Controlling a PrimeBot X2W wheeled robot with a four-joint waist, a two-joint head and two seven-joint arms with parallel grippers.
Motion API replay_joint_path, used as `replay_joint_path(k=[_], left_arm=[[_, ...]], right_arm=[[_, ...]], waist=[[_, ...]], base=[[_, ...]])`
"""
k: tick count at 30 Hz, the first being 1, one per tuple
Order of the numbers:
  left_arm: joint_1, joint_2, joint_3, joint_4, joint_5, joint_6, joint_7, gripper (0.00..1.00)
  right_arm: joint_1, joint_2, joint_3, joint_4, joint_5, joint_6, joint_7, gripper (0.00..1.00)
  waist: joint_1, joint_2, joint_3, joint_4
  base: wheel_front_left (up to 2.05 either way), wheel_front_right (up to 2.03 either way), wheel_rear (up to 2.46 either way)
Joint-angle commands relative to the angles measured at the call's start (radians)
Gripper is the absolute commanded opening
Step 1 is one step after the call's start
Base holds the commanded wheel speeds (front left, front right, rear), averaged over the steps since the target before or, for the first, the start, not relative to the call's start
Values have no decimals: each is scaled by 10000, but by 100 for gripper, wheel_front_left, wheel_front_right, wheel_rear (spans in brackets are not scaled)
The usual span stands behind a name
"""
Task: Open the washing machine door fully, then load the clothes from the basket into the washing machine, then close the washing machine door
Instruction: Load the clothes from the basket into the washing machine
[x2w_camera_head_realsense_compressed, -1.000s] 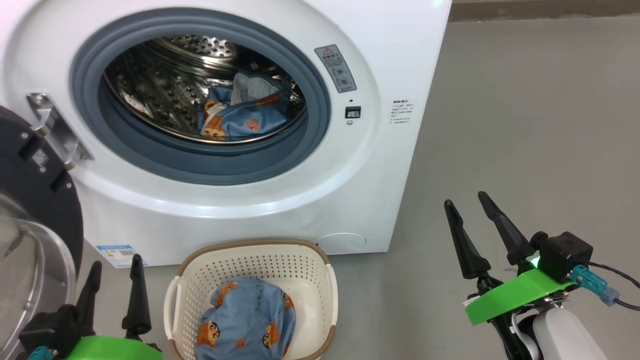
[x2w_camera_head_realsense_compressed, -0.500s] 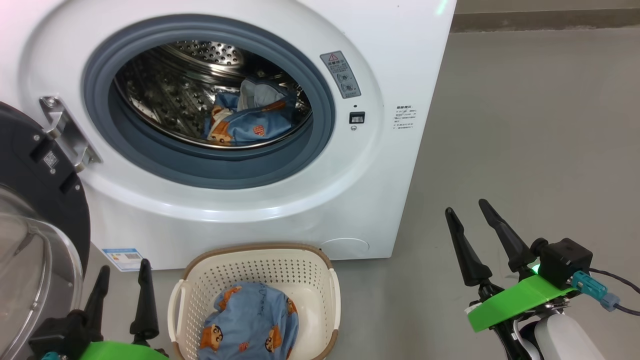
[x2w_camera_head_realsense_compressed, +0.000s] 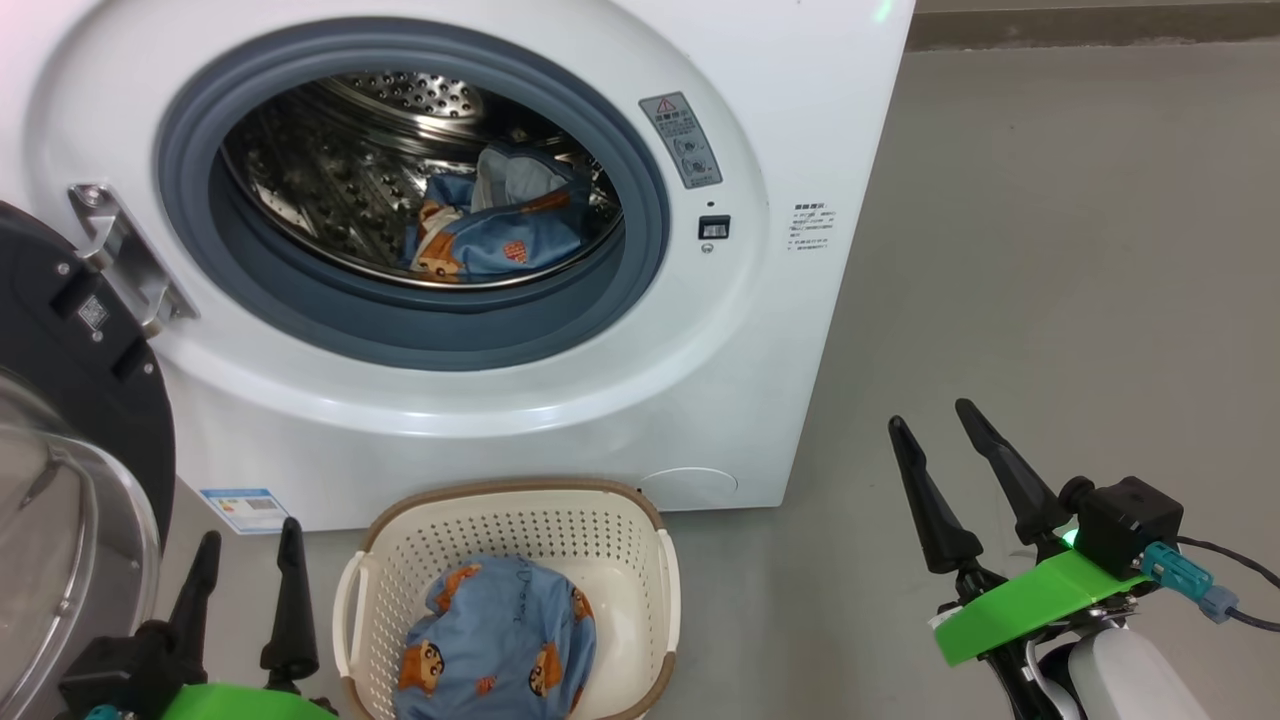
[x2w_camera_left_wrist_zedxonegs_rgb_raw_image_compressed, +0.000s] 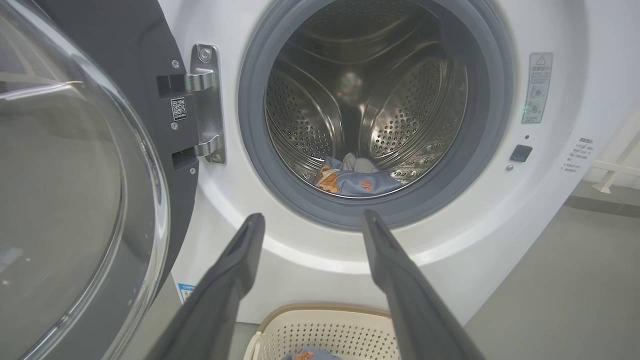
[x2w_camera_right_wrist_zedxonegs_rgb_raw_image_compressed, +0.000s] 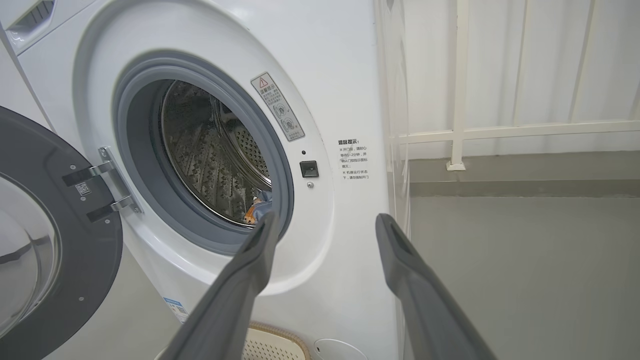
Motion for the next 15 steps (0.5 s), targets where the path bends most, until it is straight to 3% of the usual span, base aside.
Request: replay_joint_path(k=[1,15], left_arm=[[-222,118,421,-172,141,-64,-64,100],[-319,-21,552,-75,250,-226,-65,100]], right_arm=[[-50,-72,217,-252,52,16,-48,100],[-123,-83,276,-259,-9,16,-48,100]], waist=[[0,0,19,0],[0,0,203,-135]], base=[[0,0,0],[0,0,0]])
